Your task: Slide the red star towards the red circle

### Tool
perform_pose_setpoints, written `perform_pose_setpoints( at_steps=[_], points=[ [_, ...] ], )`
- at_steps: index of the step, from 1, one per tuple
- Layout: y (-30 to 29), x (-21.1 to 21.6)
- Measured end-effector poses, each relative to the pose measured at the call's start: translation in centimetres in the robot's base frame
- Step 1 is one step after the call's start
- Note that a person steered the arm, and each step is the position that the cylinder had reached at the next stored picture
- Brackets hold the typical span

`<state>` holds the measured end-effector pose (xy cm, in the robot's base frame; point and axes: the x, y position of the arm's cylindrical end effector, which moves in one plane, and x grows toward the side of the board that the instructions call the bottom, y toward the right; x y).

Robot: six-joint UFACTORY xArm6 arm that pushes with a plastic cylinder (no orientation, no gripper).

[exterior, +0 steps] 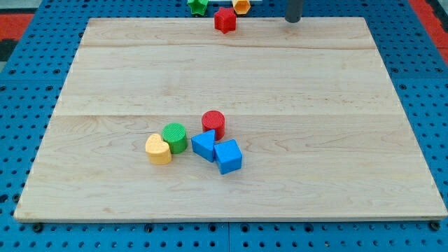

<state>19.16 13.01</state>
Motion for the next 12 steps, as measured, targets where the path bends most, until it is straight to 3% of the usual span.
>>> perform_pose_setpoints(
  at_steps=[2, 4, 5, 6, 8, 9, 10, 11, 12],
  points=[
    [-10.1, 0.1],
    [-16.4, 19.2],
    [-23.3, 13.2],
    [-29.9, 2.3],
    [-26.9, 0.0],
    [-18.2, 0.1],
    [-9.1, 4.6],
    [-6.5, 14.3],
    [-2.2, 7.7]
  ],
)
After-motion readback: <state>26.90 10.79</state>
